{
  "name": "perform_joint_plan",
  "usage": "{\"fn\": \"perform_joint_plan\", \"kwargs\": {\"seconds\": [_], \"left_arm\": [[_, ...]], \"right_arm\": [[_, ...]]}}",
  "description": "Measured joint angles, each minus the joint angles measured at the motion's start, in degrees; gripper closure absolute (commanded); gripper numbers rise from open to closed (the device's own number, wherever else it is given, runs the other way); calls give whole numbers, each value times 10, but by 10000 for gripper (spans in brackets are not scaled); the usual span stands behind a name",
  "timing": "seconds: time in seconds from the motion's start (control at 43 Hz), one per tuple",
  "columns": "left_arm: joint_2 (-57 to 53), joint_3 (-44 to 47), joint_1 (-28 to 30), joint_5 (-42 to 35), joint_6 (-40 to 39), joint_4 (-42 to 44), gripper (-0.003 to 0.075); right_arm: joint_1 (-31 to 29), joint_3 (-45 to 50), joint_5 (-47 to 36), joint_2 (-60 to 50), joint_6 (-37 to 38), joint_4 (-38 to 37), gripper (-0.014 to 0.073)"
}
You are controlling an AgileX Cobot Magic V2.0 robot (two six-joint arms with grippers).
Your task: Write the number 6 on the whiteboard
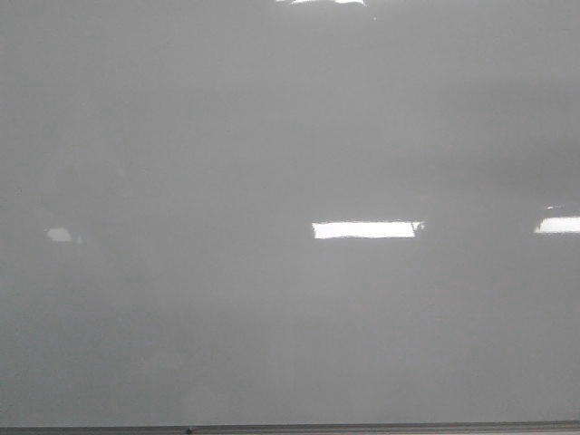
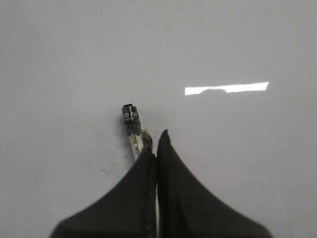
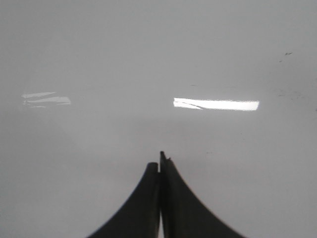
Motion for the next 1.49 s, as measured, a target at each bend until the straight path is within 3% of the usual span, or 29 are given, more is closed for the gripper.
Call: {"fn": "perform_joint_plan", "kwargs": {"seconds": [0.093, 0.163, 0.233, 0.558, 0.837, 0.953, 1.233, 1.488], "left_arm": [[0, 0, 0, 0, 0, 1, 324], [0, -1, 0, 0, 0, 1, 191], [0, -1, 0, 0, 0, 1, 145], [39, -4, 4, -4, -14, 0, 155], [250, -40, 85, -37, -39, -16, 155], [324, -57, 92, -51, -42, -33, 155], [489, -68, 49, -174, -44, -37, 156], [594, -80, 49, -250, -44, -39, 156]], "right_arm": [[0, 0, 1, 0, 0, 0, 195], [0, 0, 1, 0, 0, 0, 74], [0, 0, 1, 0, 0, 0, 20], [0, 0, 1, 0, 0, 0, 13], [0, 0, 1, 0, 0, 0, 13], [0, 0, 1, 0, 0, 0, 13], [0, 0, 1, 0, 0, 0, 13], [0, 0, 1, 0, 0, 0, 13]]}}
